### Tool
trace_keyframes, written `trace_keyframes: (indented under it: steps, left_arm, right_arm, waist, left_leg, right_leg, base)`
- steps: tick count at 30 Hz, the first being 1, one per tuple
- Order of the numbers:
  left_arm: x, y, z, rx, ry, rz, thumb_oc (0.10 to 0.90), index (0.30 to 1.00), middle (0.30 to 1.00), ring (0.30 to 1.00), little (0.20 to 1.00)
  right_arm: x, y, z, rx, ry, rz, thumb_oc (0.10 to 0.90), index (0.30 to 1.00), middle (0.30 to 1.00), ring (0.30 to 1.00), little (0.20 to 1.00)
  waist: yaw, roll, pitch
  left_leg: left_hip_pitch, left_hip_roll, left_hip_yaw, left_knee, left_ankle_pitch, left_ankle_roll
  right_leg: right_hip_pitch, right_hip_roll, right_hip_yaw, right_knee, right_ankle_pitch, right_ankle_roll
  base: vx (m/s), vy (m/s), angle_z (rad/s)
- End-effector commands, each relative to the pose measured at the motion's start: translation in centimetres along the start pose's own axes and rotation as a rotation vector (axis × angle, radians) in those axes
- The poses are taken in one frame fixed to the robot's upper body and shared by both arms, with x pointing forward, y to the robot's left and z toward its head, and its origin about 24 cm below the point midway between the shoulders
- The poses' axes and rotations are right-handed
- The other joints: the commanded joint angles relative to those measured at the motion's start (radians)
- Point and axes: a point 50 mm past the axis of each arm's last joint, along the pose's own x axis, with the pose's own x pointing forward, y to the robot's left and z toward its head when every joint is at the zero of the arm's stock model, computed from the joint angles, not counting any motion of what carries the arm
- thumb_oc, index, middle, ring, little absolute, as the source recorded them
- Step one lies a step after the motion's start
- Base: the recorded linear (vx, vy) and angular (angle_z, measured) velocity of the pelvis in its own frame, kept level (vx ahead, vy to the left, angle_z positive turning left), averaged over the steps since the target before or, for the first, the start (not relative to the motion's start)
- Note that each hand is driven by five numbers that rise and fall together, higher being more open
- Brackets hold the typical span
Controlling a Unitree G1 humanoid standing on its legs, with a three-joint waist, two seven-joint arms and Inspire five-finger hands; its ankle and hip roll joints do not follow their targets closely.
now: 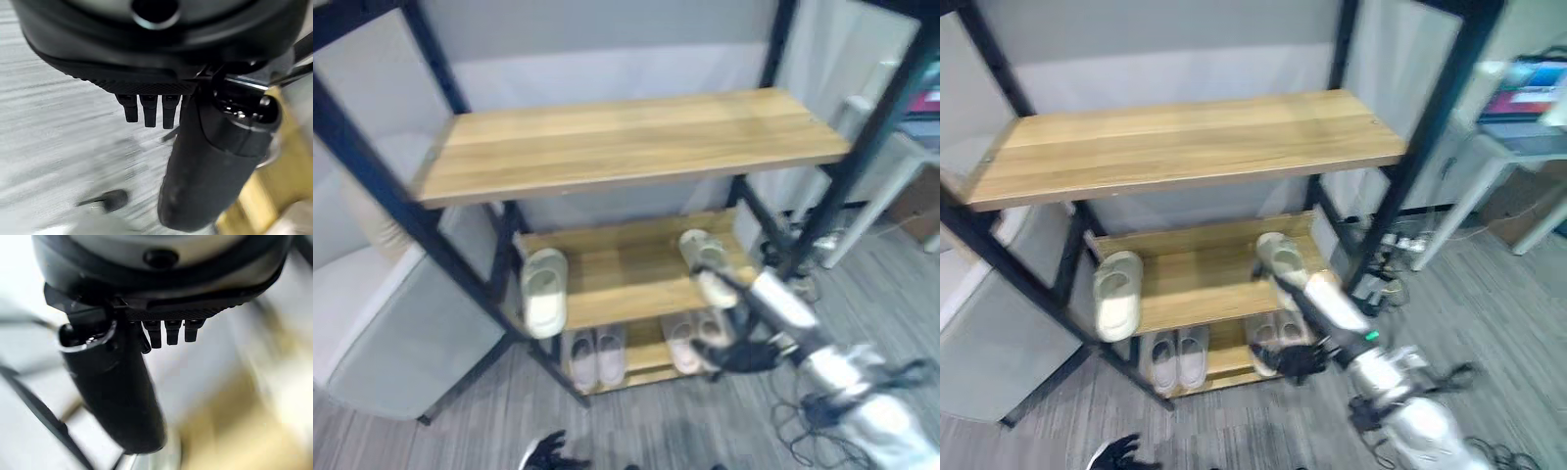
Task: Arrange the slippers neatly on the shoe rack.
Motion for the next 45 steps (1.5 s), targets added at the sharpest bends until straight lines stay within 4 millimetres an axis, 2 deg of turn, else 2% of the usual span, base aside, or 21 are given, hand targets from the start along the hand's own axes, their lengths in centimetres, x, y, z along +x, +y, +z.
trace_keyframes:
  steps: [1,4,7,9,11,13,16,17,19,21,25,26,31,32,33,35,42,45]
  left_arm:
    - [0.5,-1.8,2.4,0.05,-0.057,-0.083,0.8,0.9,0.9,0.9,0.9]
    - [0.4,-2.2,1.9,0.052,-0.044,-0.106,0.8,0.9,0.9,0.9,0.9]
    - [0.1,-2.3,0.9,0.049,-0.029,-0.125,0.8,0.9,0.9,0.9,0.9]
    - [0.0,-2.2,0.4,0.05,-0.021,-0.126,0.8,0.9,0.9,0.9,0.9]
    - [-0.1,-1.7,0.1,0.052,-0.023,-0.118,0.8,0.9,0.9,0.9,0.9]
    - [-0.1,-1.0,0.0,0.068,-0.03,-0.105,0.8,0.9,0.9,0.9,0.9]
    - [-0.1,-0.7,0.0,0.077,-0.038,-0.103,0.8,0.9,0.9,0.9,0.9]
    - [-0.2,-0.5,-0.2,0.106,-0.035,-0.105,0.8,0.9,0.9,0.9,0.9]
    - [-0.2,-0.3,-0.5,0.157,-0.021,-0.105,0.8,0.9,0.9,0.9,0.9]
    - [-0.1,0.0,-0.4,0.149,-0.015,-0.099,0.8,0.9,0.9,0.9,0.9]
    - [0.0,0.8,-0.4,0.134,-0.003,-0.076,0.8,0.9,0.9,0.9,0.9]
    - [0.1,1.6,0.0,0.129,-0.017,-0.055,0.8,0.9,0.9,0.9,0.9]
    - [0.1,3.1,0.8,0.082,-0.062,-0.012,0.8,0.9,0.9,0.9,0.9]
    - [0.3,2.6,1.8,0.086,-0.082,-0.011,0.8,0.9,0.9,0.9,0.9]
    - [0.5,1.2,3.2,0.089,-0.118,-0.047,0.8,0.9,0.9,0.9,0.9]
    - [0.5,0.8,3.1,0.078,-0.118,-0.062,0.8,0.9,0.9,0.9,0.9]
    - [0.3,1.0,1.9,0.068,-0.08,-0.076,0.8,0.9,0.9,0.9,0.9]
    - [0.4,0.8,2.1,0.068,-0.08,-0.068,0.8,0.9,0.9,0.9,0.9]
  right_arm:
    - [0.6,1.4,-3.4,-0.069,0.095,0.172,0.8,0.9,0.9,0.9,0.9]
    - [2.8,-0.4,-3.5,-0.136,0.059,0.102,0.8,0.9,0.9,0.9,0.9]
    - [3.7,-1.7,-4.6,-0.181,0.091,0.062,0.8,0.9,0.9,0.9,0.9]
    - [3.9,-2.7,-5.2,-0.24,0.109,0.04,0.8,0.9,0.9,0.9,0.9]
    - [4.2,-4.1,-4.8,-0.361,0.083,0.027,0.8,0.9,0.9,0.9,0.9]
    - [4.7,-5.1,-5.1,-0.372,0.09,-0.002,0.8,0.9,0.9,0.9,0.9]
    - [5.8,-5.8,-5.7,-0.433,0.105,0.0,0.8,0.9,0.9,0.9,0.9]
    - [6.6,-6.7,-5.5,-0.487,0.097,0.004,0.8,0.9,0.9,0.9,0.9]
    - [7.6,-7.4,-6.1,-0.491,0.108,-0.004,0.8,0.9,0.9,0.9,0.9]
    - [9.1,-8.1,-6.2,-0.546,0.107,0.004,0.8,0.9,0.9,0.9,0.9]
    - [10.7,-9.0,-6.0,-0.608,0.105,0.008,0.8,0.9,0.9,0.9,0.9]
    - [11.6,-9.6,-6.2,-0.624,0.114,-0.008,0.8,0.9,0.9,0.9,0.9]
    - [13.0,-10.9,-5.9,-0.68,0.124,-0.027,0.8,0.9,0.9,0.9,0.9]
    - [13.4,-11.0,-5.7,-0.694,0.125,-0.018,0.8,0.9,0.9,0.9,0.9]
    - [14.0,-11.4,-5.7,-0.73,0.146,0.012,0.8,0.9,0.9,0.9,0.9]
    - [14.6,-12.1,-5.3,-0.767,0.164,0.037,0.8,0.9,0.9,0.9,0.9]
    - [15.7,-13.1,-6.3,-0.782,0.257,0.055,0.8,0.9,0.9,0.9,0.9]
    - [16.1,-13.7,-6.5,-0.795,0.287,0.031,0.8,0.9,0.9,0.9,0.9]
  waist:
    - [0.055,0.055,-0.017]
    - [0.072,0.069,-0.027]
    - [0.092,0.074,-0.033]
    - [0.104,0.075,-0.032]
    - [0.113,0.076,-0.028]
    - [0.128,0.075,-0.022]
    - [0.139,0.071,-0.022]
    - [0.148,0.068,-0.022]
    - [0.163,0.065,-0.019]
    - [0.169,0.063,-0.014]
    - [0.176,0.06,-0.009]
    - [0.188,0.056,-0.003]
    - [0.202,0.053,0.009]
    - [0.2,0.049,0.009]
    - [0.201,0.038,0.011]
    - [0.201,0.036,0.01]
    - [0.209,0.028,0.016]
    - [0.21,0.024,0.017]
  left_leg:
    - [-0.017,0.04,-0.162,0.02,-0.047,-0.004]
    - [-0.025,0.05,-0.178,-0.019,-0.026,-0.008]
    - [-0.052,0.048,-0.195,-0.019,-0.019,-0.011]
    - [-0.061,0.047,-0.202,-0.019,-0.016,-0.013]
    - [-0.072,0.047,-0.208,-0.019,-0.013,-0.015]
    - [-0.089,0.047,-0.212,-0.019,-0.007,-0.018]
    - [-0.103,0.048,-0.21,-0.019,-0.002,-0.019]
    - [-0.111,0.048,-0.209,-0.019,-0.002,-0.019]
    - [-0.121,0.047,-0.208,-0.019,0.0,-0.021]
    - [-0.134,0.047,-0.21,-0.019,0.005,-0.023]
    - [-0.151,0.048,-0.212,-0.019,0.01,-0.025]
    - [-0.166,0.047,-0.215,-0.019,0.015,-0.026]
    - [-0.208,0.043,-0.227,-0.019,0.029,-0.029]
    - [-0.212,0.043,-0.229,-0.019,0.031,-0.029]
    - [-0.224,0.043,-0.233,-0.019,0.034,-0.029]
    - [-0.236,0.043,-0.234,-0.019,0.037,-0.03]
    - [-0.257,0.046,-0.238,-0.019,0.046,-0.033]
    - [-0.263,0.047,-0.243,-0.019,0.048,-0.034]
  right_leg:
    - [-0.084,-0.007,-0.021,0.073,0.0,0.028]
    - [-0.073,0.001,-0.043,0.052,-0.017,0.021]
    - [-0.073,0.0,-0.071,0.039,-0.018,0.018]
    - [-0.071,0.0,-0.08,0.027,-0.015,0.017]
    - [-0.069,0.0,-0.09,0.014,-0.01,0.019]
    - [-0.075,0.001,-0.097,0.004,-0.008,0.019]
    - [-0.086,0.001,-0.098,-0.001,-0.005,0.02]
    - [-0.094,0.002,-0.097,-0.001,-0.006,0.021]
    - [-0.101,0.004,-0.095,-0.001,-0.007,0.02]
    - [-0.112,0.004,-0.094,-0.001,-0.005,0.019]
    - [-0.127,0.006,-0.093,-0.001,-0.003,0.018]
    - [-0.139,0.007,-0.095,-0.001,0.001,0.018]
    - [-0.173,0.007,-0.097,-0.001,0.009,0.017]
    - [-0.178,0.007,-0.097,-0.001,0.009,0.016]
    - [-0.187,0.008,-0.097,-0.001,0.01,0.014]
    - [-0.198,0.01,-0.097,-0.001,0.012,0.013]
    - [-0.216,0.012,-0.097,-0.001,0.013,0.014]
    - [-0.221,0.013,-0.096,-0.001,0.012,0.012]
  base:
    - [0.02,-0.03,-0.03]
    - [0.02,-0.025,0.47]
    - [0.03,0.004,0.32]
    - [0.03,0.014,0.22]
    - [0.01,0.008,0.26]
    - [-0.02,-0.002,0.07]
    - [0.0,0.0,0.01]
    - [0.0,0.0,0.0]
    - [0.0,0.032,-0.07]
    - [-0.02,0.032,-0.14]
    - [0.0,0.022,0.04]
    - [0.0,0.0,0.0]
    - [-0.03,0.029,0.06]
    - [-0.02,-0.013,0.08]
    - [-0.01,-0.018,0.06]
    - [0.0,0.0,0.0]
    - [0.0,0.0,0.0]
    - [0.0,0.0,0.0]
